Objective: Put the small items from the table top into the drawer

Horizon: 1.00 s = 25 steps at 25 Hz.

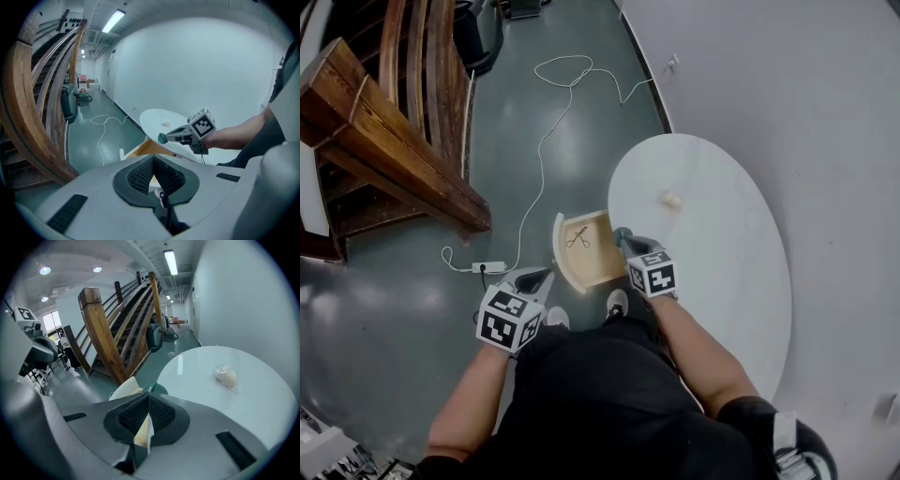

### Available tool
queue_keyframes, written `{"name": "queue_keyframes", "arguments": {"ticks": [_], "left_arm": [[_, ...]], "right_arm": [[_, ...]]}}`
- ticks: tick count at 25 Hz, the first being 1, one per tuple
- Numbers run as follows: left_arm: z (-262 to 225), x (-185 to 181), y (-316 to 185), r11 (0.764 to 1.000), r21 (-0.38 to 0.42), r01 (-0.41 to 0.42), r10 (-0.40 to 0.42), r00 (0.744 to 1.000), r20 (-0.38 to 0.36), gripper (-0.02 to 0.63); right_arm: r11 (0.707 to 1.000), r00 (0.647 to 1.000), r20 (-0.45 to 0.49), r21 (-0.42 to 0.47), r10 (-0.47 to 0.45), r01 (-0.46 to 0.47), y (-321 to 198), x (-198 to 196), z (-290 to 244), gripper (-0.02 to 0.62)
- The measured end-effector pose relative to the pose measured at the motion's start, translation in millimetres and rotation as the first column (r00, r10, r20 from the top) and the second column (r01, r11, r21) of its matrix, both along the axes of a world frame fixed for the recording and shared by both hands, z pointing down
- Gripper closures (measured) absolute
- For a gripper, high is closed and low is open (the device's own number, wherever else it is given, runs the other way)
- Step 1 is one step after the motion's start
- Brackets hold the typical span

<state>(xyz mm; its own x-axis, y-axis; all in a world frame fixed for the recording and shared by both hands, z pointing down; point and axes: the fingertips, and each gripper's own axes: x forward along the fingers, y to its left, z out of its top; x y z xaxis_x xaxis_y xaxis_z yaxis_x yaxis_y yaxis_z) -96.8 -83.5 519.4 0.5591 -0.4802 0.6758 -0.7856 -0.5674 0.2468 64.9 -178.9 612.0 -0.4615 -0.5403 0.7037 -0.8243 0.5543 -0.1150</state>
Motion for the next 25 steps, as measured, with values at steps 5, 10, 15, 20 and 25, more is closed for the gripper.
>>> {"name": "queue_keyframes", "arguments": {"ticks": [5,10,15,20,25], "left_arm": [[2.7,-8.9,3.2,1.000,-0.006,0.008,-0.008,1.000,-0.001,0.592],[10.2,-20.5,7.4,0.999,-0.030,0.022,-0.022,1.000,0.002,0.592],[17.7,-32.7,6.1,0.998,-0.044,0.055,-0.055,0.998,0.004,0.592],[25.1,-47.7,-0.1,0.994,-0.058,0.088,-0.088,0.996,0.003,0.592],[29.2,-65.5,4.3,0.986,-0.075,0.150,-0.150,0.989,0.007,0.592]], "right_arm": [[0.997,0.997,0.002,-0.018,-0.076,0.076,15.8,-29.4,8.7,0.588],[0.987,0.989,-0.003,-0.060,-0.148,0.148,30.5,-59.0,27.5,0.588],[0.970,0.977,-0.035,-0.131,-0.211,0.205,40.2,-77.7,63.7,0.588],[0.951,0.965,-0.069,-0.198,-0.254,0.236,38.1,-90.2,95.0,0.588],[0.932,0.962,-0.079,-0.280,-0.262,0.230,35.2,-94.2,126.1,0.588]]}}
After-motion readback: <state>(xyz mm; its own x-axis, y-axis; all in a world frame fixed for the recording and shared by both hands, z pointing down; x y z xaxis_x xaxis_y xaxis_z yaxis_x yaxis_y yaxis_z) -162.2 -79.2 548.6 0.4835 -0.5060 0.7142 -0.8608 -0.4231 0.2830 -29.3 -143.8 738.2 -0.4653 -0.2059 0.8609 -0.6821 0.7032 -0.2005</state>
